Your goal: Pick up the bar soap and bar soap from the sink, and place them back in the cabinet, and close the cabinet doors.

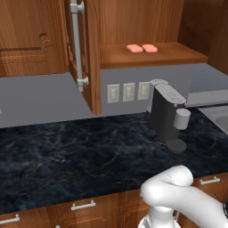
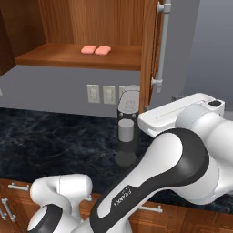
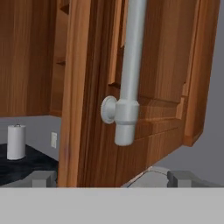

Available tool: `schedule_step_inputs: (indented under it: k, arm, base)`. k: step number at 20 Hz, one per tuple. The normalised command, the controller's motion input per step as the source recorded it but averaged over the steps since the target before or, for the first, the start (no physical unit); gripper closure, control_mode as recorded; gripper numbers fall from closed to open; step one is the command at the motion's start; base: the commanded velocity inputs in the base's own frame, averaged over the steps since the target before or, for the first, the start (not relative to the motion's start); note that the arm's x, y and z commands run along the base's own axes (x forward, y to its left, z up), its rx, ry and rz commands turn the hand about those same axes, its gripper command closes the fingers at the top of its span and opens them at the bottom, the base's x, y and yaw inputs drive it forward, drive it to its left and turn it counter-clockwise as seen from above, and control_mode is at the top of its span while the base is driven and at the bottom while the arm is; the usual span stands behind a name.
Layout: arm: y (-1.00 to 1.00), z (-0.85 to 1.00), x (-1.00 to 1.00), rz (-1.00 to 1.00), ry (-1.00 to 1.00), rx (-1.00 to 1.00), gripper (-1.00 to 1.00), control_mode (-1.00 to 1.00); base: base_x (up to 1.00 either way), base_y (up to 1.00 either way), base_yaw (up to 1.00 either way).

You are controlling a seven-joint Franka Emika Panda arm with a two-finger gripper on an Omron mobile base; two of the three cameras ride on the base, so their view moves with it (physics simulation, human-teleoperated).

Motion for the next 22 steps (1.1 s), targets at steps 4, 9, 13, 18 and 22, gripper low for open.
schedule_step_inputs:
  k: [4, 9, 13, 18, 22]
  arm:
    - [0.05, 0.00, 0.08, 0.07, 0.00, 0.00, -1.00, -1.00]
    - [0.11, 0.00, 0.06, 0.07, 0.00, 0.00, -1.00, -1.00]
    - [0.18, 0.00, 0.08, 0.04, 0.00, 0.00, -1.00, -1.00]
    - [0.08, 0.00, 0.06, 0.06, 0.00, 0.00, -1.00, -1.00]
    - [0.01, 0.00, 0.04, 0.07, 0.00, 0.00, -1.00, -1.00]
  base:
    - [0.00, 0.00, 0.00]
    - [0.00, 0.00, 0.00]
    - [0.00, 0.00, 0.00]
    - [0.00, 0.00, 0.00]
    - [0.00, 0.00, 0.00]
